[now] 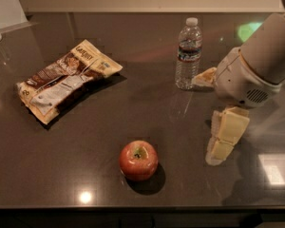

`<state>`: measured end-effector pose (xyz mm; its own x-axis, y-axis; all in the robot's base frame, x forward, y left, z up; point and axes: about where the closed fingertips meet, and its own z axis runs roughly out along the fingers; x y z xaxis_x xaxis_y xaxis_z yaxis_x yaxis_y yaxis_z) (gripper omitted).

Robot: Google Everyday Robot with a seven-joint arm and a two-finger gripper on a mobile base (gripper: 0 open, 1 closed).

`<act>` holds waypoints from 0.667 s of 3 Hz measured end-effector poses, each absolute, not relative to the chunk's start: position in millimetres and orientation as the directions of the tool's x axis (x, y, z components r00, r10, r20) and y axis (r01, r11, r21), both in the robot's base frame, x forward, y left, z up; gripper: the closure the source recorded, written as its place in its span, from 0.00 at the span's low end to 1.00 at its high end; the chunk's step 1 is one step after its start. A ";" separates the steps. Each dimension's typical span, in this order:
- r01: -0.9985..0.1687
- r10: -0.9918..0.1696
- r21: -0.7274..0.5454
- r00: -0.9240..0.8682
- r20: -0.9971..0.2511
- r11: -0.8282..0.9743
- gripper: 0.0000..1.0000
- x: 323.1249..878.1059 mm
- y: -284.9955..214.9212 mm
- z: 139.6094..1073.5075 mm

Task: Pick apple

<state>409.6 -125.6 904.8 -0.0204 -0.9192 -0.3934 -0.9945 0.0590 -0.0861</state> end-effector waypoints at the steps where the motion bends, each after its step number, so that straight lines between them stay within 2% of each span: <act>1: -0.998 -0.880 -0.058 0.040 -0.473 -0.015 0.00 398.8 -83.5 886.7; 2: -0.996 -0.844 -0.035 0.087 -0.530 -0.081 0.00 386.2 -48.5 872.9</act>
Offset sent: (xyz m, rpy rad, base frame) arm -0.0383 0.1185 -0.0526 0.2362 0.1001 0.2354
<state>386.2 -48.5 872.9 0.0869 -0.8437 -0.5297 -0.9961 -0.0808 -0.0347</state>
